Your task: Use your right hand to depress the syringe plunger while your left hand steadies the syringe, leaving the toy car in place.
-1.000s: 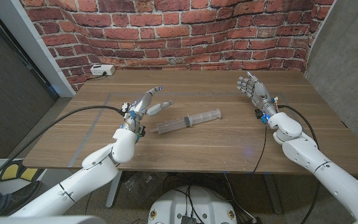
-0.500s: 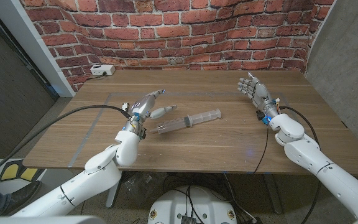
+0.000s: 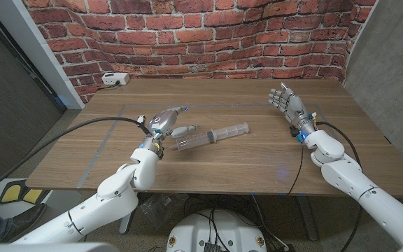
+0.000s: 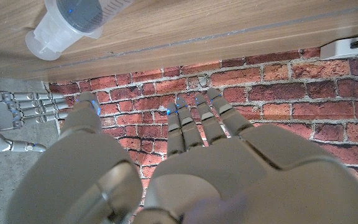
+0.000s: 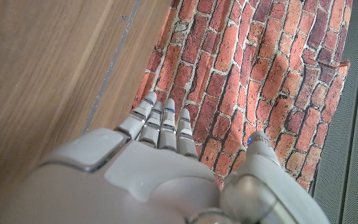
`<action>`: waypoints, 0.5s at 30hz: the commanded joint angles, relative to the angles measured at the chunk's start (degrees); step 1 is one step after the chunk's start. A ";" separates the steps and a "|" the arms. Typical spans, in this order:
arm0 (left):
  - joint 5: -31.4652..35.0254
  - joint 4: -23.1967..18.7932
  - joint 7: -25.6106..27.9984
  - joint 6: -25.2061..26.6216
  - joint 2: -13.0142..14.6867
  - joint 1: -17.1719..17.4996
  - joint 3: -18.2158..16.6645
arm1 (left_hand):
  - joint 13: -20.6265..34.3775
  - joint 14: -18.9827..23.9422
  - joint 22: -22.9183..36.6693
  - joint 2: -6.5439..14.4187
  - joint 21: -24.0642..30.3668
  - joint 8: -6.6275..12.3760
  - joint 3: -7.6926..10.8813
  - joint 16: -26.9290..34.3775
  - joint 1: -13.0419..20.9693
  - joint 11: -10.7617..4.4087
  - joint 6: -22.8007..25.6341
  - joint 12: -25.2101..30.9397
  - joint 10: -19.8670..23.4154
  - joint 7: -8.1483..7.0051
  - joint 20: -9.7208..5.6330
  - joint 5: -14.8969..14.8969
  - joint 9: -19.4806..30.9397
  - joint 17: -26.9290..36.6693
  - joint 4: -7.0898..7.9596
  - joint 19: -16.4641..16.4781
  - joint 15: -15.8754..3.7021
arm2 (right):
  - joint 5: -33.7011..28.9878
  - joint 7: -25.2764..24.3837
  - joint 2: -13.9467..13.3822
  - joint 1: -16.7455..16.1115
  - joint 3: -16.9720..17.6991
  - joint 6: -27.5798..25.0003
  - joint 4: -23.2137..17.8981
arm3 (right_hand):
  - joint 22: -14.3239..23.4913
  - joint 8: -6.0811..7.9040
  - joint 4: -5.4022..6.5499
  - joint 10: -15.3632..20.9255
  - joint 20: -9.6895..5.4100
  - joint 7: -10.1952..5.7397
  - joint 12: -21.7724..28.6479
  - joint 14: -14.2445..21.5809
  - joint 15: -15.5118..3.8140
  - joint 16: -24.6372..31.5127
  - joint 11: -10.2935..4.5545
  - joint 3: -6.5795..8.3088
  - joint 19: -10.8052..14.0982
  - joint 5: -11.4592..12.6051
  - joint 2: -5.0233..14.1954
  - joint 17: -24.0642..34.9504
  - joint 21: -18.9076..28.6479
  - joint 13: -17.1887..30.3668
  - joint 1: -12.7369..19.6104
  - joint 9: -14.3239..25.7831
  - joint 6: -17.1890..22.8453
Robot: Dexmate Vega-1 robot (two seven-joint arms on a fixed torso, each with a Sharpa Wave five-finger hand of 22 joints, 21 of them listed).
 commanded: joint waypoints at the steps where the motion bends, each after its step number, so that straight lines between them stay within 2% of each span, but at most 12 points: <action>1: 6.03 -1.26 -6.21 5.80 1.36 -2.03 3.01 | 0.19 0.33 0.09 0.03 0.21 0.12 0.17 0.07 0.37 -0.38 0.11 0.14 0.50 0.67 -0.08 0.45 0.19 0.07 -0.01 0.52 -0.23 | 0.07 -0.75 0.35 -1.08 -0.15 0.19 -0.60 | 0.30 0.12 -0.35 0.62 0.18 -0.17 0.57 0.63 0.21 0.28 -0.20 0.18 0.64 -0.02 0.08 0.20 0.38 0.25 0.78 0.29 0.60; 5: 7.47 -0.80 -8.23 6.47 1.18 -3.16 4.12 | 0.18 0.17 0.09 0.04 0.16 -0.03 0.23 -0.10 0.82 -0.27 -0.01 -0.13 0.17 0.82 -0.18 0.54 0.19 0.06 -0.11 0.56 -0.34 | 0.17 -1.45 0.12 -1.67 0.12 -0.21 -1.31 | 0.30 0.18 -0.37 0.66 0.15 -0.15 0.57 0.66 0.19 0.27 -0.32 0.17 0.75 -0.03 0.10 0.20 0.41 0.26 0.82 0.29 0.82; 9: 9.59 -1.24 -13.66 7.69 1.82 -5.27 5.82 | 0.19 -0.74 0.08 -0.23 -0.09 -0.69 0.23 -0.65 1.84 -0.56 -1.11 -0.71 -0.55 0.82 -0.26 0.72 0.19 0.04 -0.35 0.37 -0.35 | 0.34 -1.34 -0.26 -1.85 0.23 -0.59 -1.79 | 0.30 0.18 -0.36 0.72 0.19 -0.18 0.58 0.80 0.26 0.31 -0.28 0.14 0.80 -0.04 0.08 0.21 0.41 0.26 0.80 0.29 0.88; 12: 13.80 -1.32 -17.57 9.83 1.67 -7.07 8.07 | 0.20 -0.88 0.08 -0.63 -0.19 -1.00 0.11 -0.75 2.41 -1.25 -1.63 -1.00 -0.93 0.29 -0.22 0.79 0.19 0.02 -0.54 0.34 -0.35 | 0.08 -1.12 -0.57 -2.02 0.17 -0.46 -2.08 | 0.30 0.17 -0.36 0.75 0.20 -0.19 0.59 0.85 0.27 0.31 -0.18 0.12 0.96 -0.05 0.07 0.21 0.46 0.26 0.79 0.29 0.90; 15: 18.62 -1.34 -20.62 12.26 0.92 -8.07 10.01 | 0.21 -0.92 0.11 -1.16 -0.06 -1.24 -0.11 -0.81 2.92 -1.76 -2.02 -1.28 -1.36 -0.14 0.50 0.86 0.19 0.02 -0.69 0.85 -0.39 | 0.25 -1.28 -0.75 -2.49 0.28 -0.67 -2.52 | 0.31 0.15 -0.35 0.76 0.22 -0.19 0.58 0.92 0.28 0.32 -0.18 0.09 0.97 -0.06 0.07 0.22 0.45 0.26 0.77 0.29 0.91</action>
